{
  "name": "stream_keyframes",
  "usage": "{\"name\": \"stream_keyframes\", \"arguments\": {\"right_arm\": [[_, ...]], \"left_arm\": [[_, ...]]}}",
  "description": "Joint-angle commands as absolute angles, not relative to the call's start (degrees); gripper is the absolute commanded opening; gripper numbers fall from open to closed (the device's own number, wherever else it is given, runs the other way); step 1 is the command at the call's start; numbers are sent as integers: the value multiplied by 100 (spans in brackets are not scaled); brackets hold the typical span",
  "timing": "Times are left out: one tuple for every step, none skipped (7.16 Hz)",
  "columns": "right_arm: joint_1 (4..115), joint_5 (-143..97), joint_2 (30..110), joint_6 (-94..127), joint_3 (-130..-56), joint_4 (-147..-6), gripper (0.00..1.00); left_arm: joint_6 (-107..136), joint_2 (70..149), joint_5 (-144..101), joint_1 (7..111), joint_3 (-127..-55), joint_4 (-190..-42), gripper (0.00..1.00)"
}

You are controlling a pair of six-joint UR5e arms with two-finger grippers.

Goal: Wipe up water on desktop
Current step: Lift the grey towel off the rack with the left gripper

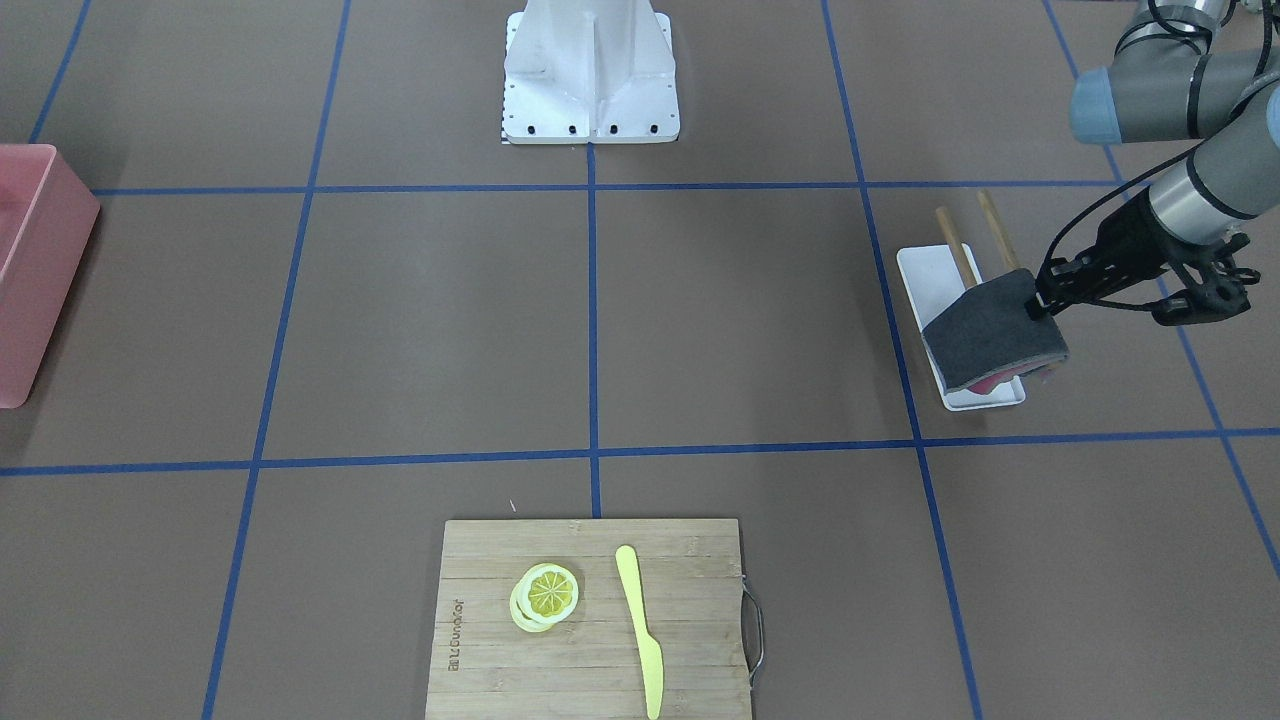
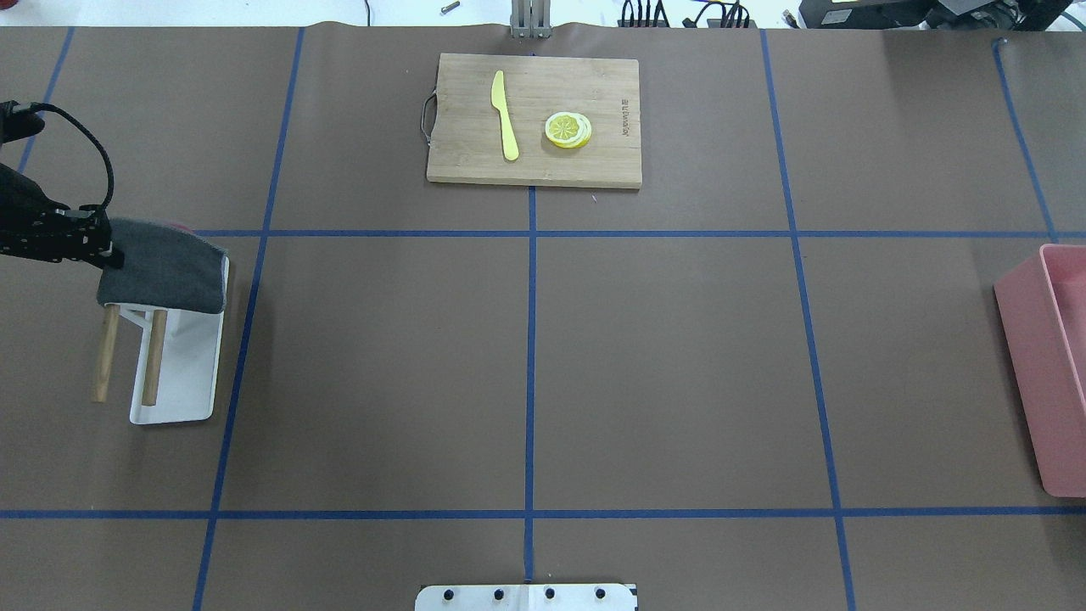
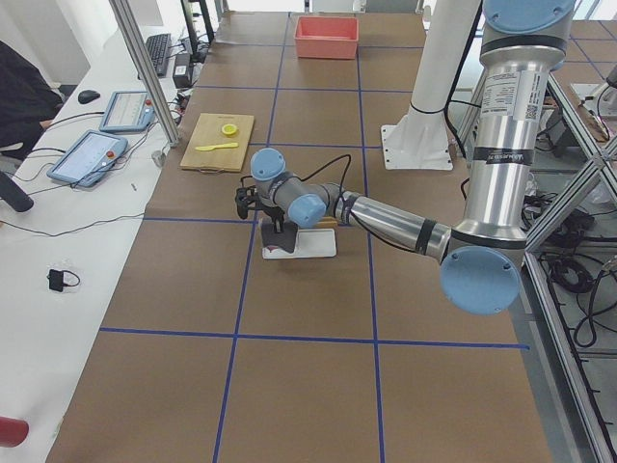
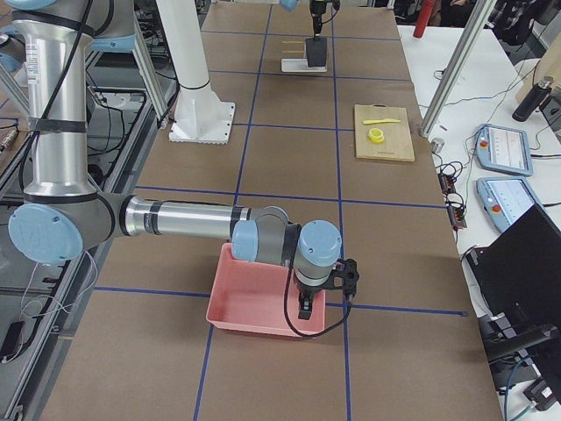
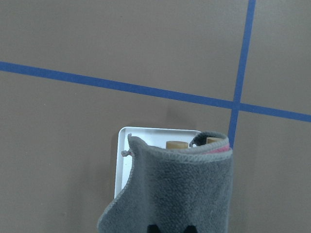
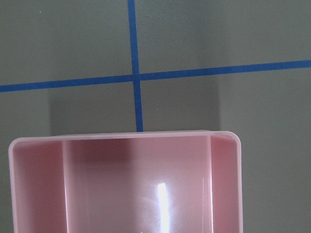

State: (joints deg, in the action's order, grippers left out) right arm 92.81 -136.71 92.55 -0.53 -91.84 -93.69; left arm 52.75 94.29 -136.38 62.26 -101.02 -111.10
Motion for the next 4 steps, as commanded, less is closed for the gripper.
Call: {"name": "stream_keyframes", "arguments": {"right_arm": [[9281,-13676,9255,-53,-9185,-9369,100],[9281,-13676,9255,-53,-9185,-9369,100],[9281,-13676,9246,-53,-9185,-9369,100],[9281,-13667,9229,-53,-9185,-9378,100]], "left_arm": [[5265,9378,-13632,6284,-10203,-11109,0],[5265,9378,-13632,6293,-10221,-11109,0],[5256,9387,-13641,6328,-10256,-11101,0],[5256,9378,-13693,6607,-10379,-11083,0]]}}
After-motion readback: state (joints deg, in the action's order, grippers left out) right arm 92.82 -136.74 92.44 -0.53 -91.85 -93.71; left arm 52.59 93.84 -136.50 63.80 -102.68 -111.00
